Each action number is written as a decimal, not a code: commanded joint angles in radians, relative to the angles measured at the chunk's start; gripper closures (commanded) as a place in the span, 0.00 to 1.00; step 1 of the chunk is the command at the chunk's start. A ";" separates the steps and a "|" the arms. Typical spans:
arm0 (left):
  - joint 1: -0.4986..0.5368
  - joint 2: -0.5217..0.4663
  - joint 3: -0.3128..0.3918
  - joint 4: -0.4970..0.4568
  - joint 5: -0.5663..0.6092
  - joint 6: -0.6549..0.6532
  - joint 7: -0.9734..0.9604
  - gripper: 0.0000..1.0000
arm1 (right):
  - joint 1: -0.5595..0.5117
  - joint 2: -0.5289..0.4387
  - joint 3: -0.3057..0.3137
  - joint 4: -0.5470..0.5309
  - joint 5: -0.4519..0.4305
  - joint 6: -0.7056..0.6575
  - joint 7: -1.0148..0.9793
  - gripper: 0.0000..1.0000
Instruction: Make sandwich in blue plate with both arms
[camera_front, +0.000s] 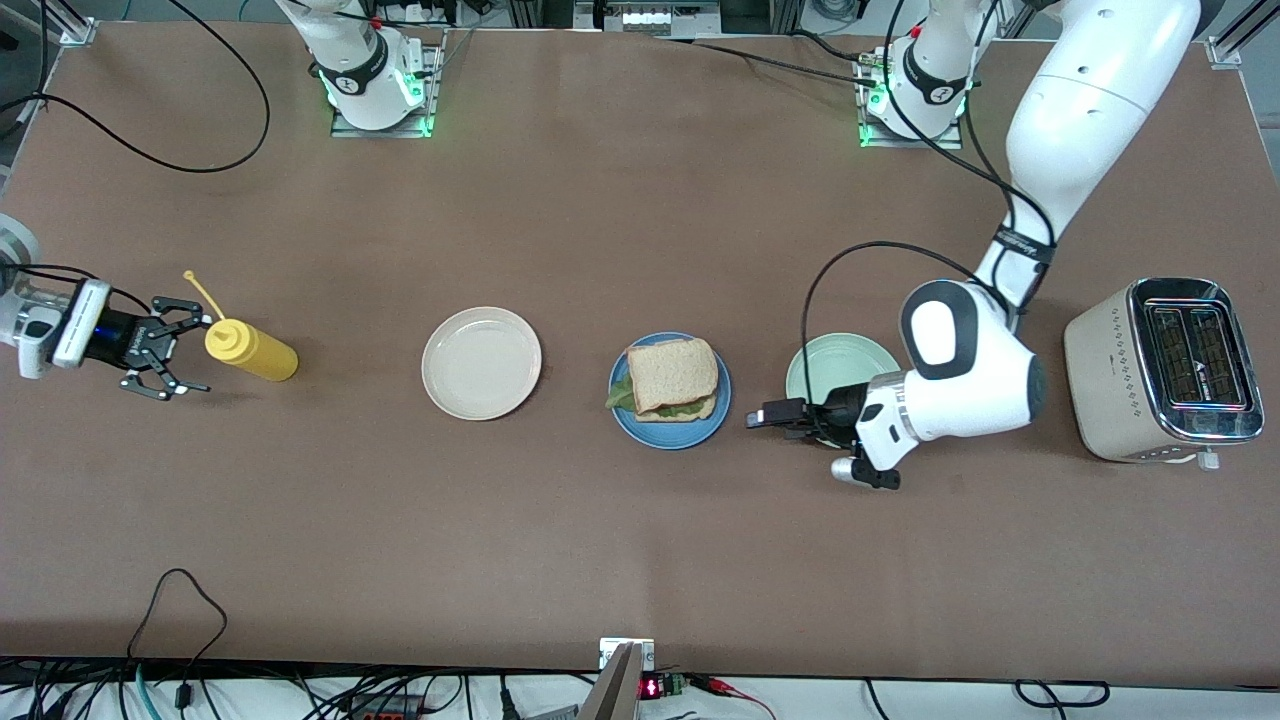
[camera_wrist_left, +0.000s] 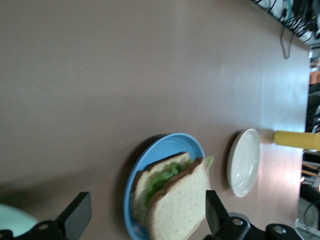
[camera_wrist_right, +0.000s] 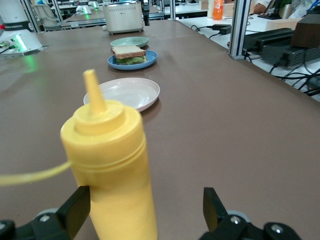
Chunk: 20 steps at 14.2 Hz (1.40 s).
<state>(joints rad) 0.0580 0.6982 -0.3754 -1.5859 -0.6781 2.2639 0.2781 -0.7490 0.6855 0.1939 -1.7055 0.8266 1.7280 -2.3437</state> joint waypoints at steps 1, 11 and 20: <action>-0.004 -0.081 0.058 -0.016 0.127 -0.108 -0.014 0.00 | -0.006 -0.041 0.001 0.007 -0.012 -0.018 0.032 0.00; -0.113 -0.347 0.349 0.000 0.549 -0.297 -0.086 0.00 | 0.022 -0.234 -0.008 0.133 -0.199 -0.037 0.392 0.00; -0.017 -0.575 0.365 0.101 0.629 -0.682 -0.292 0.00 | 0.438 -0.615 -0.114 0.133 -0.588 -0.048 1.183 0.00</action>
<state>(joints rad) -0.0016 0.1698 0.0358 -1.4442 -0.0740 1.6101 0.0354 -0.4305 0.1571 0.1329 -1.5456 0.3256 1.6935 -1.3235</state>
